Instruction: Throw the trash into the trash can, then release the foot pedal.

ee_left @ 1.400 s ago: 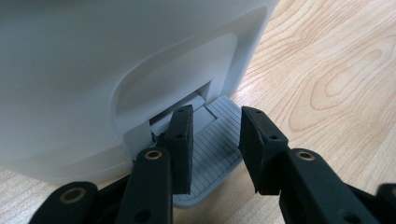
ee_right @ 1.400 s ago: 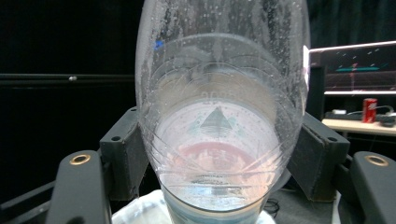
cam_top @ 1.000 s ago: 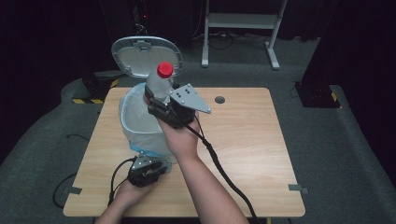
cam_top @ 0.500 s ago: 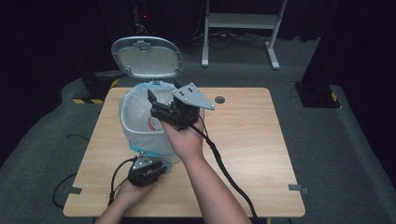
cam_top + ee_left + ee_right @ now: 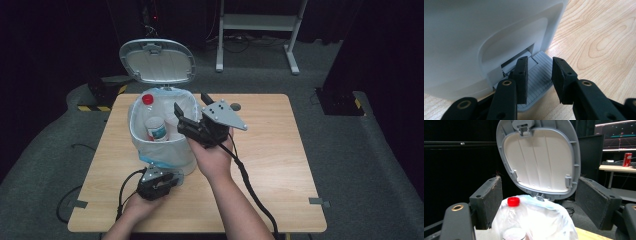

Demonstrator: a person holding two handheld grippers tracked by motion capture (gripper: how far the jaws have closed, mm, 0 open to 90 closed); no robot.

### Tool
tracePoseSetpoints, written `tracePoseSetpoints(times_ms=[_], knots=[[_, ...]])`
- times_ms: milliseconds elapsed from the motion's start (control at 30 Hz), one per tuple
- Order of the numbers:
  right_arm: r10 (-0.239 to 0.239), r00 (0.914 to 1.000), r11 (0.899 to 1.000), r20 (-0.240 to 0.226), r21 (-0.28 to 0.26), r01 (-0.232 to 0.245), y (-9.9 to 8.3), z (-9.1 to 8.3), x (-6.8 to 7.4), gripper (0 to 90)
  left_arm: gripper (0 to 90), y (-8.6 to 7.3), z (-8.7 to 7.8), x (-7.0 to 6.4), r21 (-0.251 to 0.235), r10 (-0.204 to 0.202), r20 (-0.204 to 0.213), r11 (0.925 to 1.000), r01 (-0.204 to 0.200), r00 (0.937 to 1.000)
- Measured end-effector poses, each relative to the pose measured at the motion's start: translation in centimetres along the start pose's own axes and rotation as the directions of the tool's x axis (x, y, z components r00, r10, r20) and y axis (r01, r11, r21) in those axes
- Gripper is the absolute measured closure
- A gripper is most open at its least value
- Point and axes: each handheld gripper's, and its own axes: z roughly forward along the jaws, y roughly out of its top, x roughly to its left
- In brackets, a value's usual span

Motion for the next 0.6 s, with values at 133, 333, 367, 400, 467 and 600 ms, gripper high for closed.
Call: tracePoseSetpoints(times_ms=[133,333,367,400,467,600], knots=[[-0.002,1.0000,1.000,0.005,0.011,0.002,-0.5,-0.4,-0.2,22.4,65.7,0.0,0.0,0.0,0.001,-0.002,0.002,1.0000,0.002,1.0000],[-0.012,0.9999,0.999,0.010,0.034,0.012,-1.5,-0.8,-0.4,22.6,65.7,0.0,0.0,0.0,0.002,-0.005,0.004,1.0000,0.005,1.0000],[-0.017,0.9998,0.999,0.011,0.039,0.017,-1.7,-0.9,-0.4,22.7,65.7,0.0,0.0,0.0,0.003,-0.004,0.004,1.0000,0.004,1.0000],[-0.024,0.9996,0.999,0.012,0.042,0.023,-1.8,-0.9,-0.5,22.8,65.8,0.0,0.0,0.1,0.003,-0.005,0.007,1.0000,0.005,1.0000],[-0.032,0.9993,0.998,0.017,0.051,0.032,-2.2,-1.1,-0.5,22.9,65.8,0.0,0.0,0.1,0.003,-0.011,0.011,0.9999,0.011,0.9999],[-0.041,0.9989,0.997,0.025,0.072,0.039,-3.1,-1.5,-0.9,23.1,65.8,0.0,0.0,0.1,0.002,-0.006,0.007,1.0000,0.006,1.0000]])
